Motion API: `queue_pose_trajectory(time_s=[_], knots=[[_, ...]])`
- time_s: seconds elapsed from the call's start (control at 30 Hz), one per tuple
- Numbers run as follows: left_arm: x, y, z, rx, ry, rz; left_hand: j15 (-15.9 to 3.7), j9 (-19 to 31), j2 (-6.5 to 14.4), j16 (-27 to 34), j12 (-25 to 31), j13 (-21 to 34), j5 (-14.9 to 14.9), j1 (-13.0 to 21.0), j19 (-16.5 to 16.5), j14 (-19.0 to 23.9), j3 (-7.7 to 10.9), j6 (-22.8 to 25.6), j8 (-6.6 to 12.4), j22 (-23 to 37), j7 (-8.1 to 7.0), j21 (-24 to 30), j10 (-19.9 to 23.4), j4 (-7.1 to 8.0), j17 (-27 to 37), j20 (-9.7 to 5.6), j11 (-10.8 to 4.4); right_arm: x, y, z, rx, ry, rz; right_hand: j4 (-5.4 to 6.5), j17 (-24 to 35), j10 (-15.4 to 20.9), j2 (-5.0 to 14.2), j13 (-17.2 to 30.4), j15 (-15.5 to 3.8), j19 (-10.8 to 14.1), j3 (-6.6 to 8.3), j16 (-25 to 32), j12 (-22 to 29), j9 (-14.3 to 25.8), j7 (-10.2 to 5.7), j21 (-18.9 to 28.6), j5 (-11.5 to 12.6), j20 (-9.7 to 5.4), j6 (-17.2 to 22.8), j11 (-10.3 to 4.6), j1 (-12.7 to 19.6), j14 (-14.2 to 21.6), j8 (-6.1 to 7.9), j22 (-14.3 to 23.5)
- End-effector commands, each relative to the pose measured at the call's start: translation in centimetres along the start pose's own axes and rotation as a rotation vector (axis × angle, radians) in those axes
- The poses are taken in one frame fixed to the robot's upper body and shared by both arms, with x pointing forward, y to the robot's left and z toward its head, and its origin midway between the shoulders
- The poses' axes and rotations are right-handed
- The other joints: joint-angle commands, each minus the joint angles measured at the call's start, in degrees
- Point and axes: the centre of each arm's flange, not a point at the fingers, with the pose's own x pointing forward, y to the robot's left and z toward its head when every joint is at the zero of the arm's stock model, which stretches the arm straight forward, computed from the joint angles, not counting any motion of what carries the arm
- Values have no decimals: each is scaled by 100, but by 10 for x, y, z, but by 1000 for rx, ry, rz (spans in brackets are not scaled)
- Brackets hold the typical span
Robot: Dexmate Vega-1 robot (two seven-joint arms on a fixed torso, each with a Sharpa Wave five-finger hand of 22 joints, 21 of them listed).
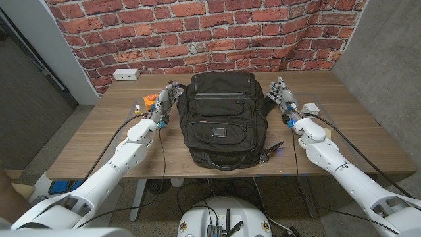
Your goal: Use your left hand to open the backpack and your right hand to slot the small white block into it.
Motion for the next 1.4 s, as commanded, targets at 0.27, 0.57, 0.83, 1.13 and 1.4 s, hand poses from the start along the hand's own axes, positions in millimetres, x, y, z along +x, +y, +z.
queue_pose_trajectory(time_s=[0.27,0.57,0.83,1.13,1.4], knots=[[-1,5,17,51,1,-4,-39,6,188,28,42,14,26,51,73,76,50,74,26,22,-4,39,62,-44,5,-15,4,-3,5,9,-41,-37,-9,-37,-23,41,46,-14,-34,1,60,31,41,27,26,30,34,-8,56,-2,34,38,29,7],[-11,6,26,77,-9,18,-45,5,165,18,33,13,23,45,37,75,59,74,19,21,-14,23,53,-85,4,-30,-16,-8,4,13,-52,-37,-9,-58,-49,40,52,-30,-51,-39,73,23,38,26,22,20,42,-25,52,-1,26,20,22,7],[-15,5,29,88,-12,24,-48,4,137,12,27,12,19,37,12,75,60,66,12,21,-20,13,50,-121,2,-53,-27,-17,2,15,-64,-35,-20,-77,-72,39,54,-42,-58,-50,84,22,37,25,20,21,47,-34,53,-4,23,19,19,6],[-21,3,32,107,-16,40,-54,2,105,5,24,10,16,41,-10,72,61,65,8,20,-28,6,49,-175,-3,-73,-33,-25,-4,20,-96,-40,-22,-104,-104,42,53,-56,-65,-59,100,25,36,23,15,25,53,-36,56,-10,24,31,16,5],[-28,9,39,134,-21,75,-48,2,95,1,19,9,15,49,-19,74,68,63,5,19,-30,4,45,-225,-6,-77,-33,-30,-9,29,-164,-34,-32,-136,-136,49,49,-68,-101,-82,118,23,37,21,-17,21,57,-60,73,-47,34,33,18,4]])
